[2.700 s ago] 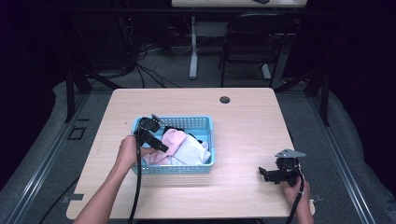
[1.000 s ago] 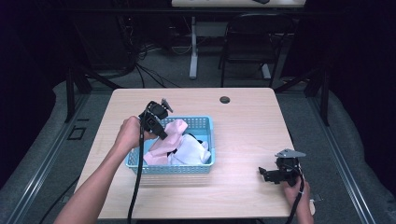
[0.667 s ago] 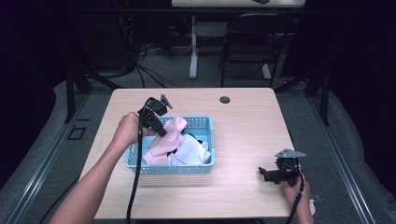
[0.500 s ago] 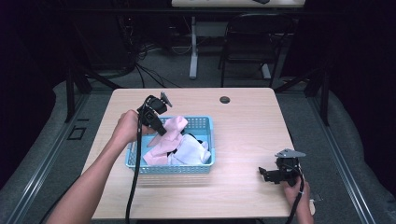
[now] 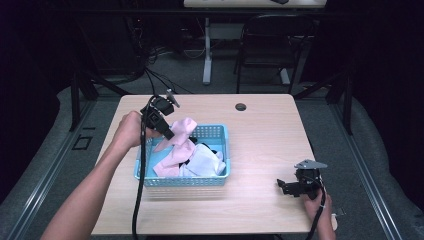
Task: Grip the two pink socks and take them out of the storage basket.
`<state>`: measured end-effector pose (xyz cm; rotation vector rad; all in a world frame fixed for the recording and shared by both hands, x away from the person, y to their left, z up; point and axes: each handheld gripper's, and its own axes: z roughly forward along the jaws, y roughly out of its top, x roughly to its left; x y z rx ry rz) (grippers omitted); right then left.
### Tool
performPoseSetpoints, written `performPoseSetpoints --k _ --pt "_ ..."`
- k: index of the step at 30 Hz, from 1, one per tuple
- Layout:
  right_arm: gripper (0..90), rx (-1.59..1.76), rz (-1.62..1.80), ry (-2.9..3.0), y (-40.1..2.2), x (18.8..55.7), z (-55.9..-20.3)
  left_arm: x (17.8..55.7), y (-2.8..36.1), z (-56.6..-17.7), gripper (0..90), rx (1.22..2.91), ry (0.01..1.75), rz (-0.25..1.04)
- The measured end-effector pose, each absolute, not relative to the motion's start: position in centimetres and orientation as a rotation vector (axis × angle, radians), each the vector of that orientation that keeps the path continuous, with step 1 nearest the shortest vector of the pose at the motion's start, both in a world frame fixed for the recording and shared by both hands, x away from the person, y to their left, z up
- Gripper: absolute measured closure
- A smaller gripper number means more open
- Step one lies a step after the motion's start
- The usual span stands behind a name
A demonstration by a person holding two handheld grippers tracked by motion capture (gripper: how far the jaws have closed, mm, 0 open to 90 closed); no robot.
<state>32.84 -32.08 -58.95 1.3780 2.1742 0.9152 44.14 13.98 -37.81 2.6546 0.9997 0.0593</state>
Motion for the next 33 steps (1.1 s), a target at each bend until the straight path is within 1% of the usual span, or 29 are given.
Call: performPoseSetpoints --k 9,22,33 --pt "0.0 1.376 0.914 2.177 -32.1 32.9 -58.9 44.1 15.1 -36.4 86.3 2.649 1.014 0.094" --pt "0.0 1.376 0.912 2.177 -32.1 32.9 -58.9 44.1 19.6 -35.3 86.3 2.577 1.102 0.128" --pt "0.0 1.376 0.913 2.177 -32.1 32.9 -58.9 43.5 23.7 -34.9 86.3 2.514 1.213 0.155"
